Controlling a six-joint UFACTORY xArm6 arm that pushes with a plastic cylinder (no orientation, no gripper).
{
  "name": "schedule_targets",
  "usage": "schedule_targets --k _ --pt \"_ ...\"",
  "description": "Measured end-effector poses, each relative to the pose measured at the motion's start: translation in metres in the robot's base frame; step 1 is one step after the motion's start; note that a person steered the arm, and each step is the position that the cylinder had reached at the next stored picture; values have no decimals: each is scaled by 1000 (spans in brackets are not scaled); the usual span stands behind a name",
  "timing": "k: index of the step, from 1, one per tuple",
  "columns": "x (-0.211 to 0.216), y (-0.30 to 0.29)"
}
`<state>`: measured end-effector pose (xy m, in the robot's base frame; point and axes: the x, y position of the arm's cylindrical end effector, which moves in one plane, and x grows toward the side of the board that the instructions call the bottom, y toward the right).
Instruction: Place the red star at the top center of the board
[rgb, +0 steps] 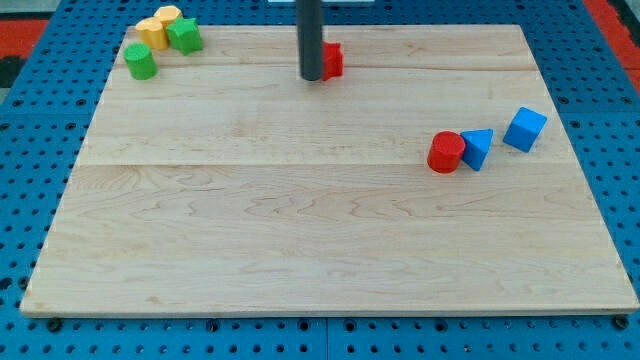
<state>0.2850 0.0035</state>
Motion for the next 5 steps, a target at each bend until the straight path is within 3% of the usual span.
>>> schedule_targets --k 1,2,3,4,5 --pt "-33 -4" --pt "-32 -5" --pt "12 6" --pt "19 57" --pt "-17 66"
